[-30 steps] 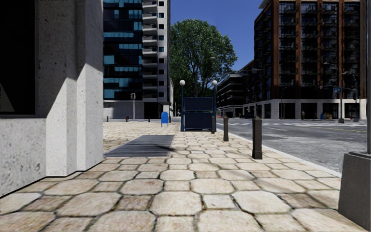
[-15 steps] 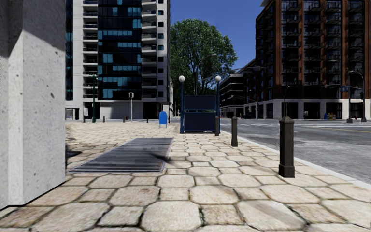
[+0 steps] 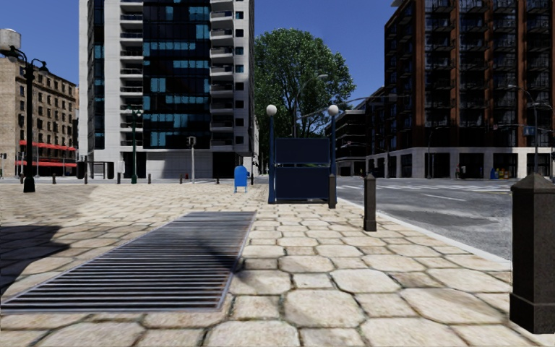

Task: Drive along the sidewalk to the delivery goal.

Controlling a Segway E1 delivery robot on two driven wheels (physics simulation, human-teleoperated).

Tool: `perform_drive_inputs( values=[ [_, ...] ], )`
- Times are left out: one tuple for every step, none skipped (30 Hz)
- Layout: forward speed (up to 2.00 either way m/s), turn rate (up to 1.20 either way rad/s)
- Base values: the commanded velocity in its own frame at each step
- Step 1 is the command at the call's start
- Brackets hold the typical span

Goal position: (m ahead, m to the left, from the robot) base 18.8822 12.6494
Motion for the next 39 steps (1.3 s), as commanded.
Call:
perform_drive_inputs(
  values=[
    [2.0, 0.0],
    [2.0, 0.0],
    [2.0, 0.09],
    [2.0, 0.31],
    [2.0, 0.6],
    [2.0, 0.76],
    [2.0, 0.76],
    [2.0, 0.84],
    [2.0, 0.86],
    [2.0, 0.87],
    [2.0, 0.71],
    [2.0, 0.28],
    [2.0, 0.18],
    [2.0, 0.18],
    [2.0, 0.09],
    [2.0, 0.04],
    [2.0, 0.0],
    [2.0, 0.0],
    [2.0, 0.0],
    [2.0, 0.0],
    [2.0, 0.0],
    [2.0, 0.0],
    [2.0, 0.0],
    [2.0, 0.0],
    [2.0, 0.0],
    [2.0, 0.0],
    [2.0, 0.0],
    [2.0, 0.0],
    [2.0, 0.0],
    [2.0, 0.0],
    [2.0, 0.0],
    [2.0, 0.0],
    [2.0, 0.0],
    [2.0, 0.0],
    [2.0, 0.0],
    [2.0, 0.0],
    [2.0, 0.0],
    [2.0, 0.0],
    [2.0, 0.0]
  ],
)
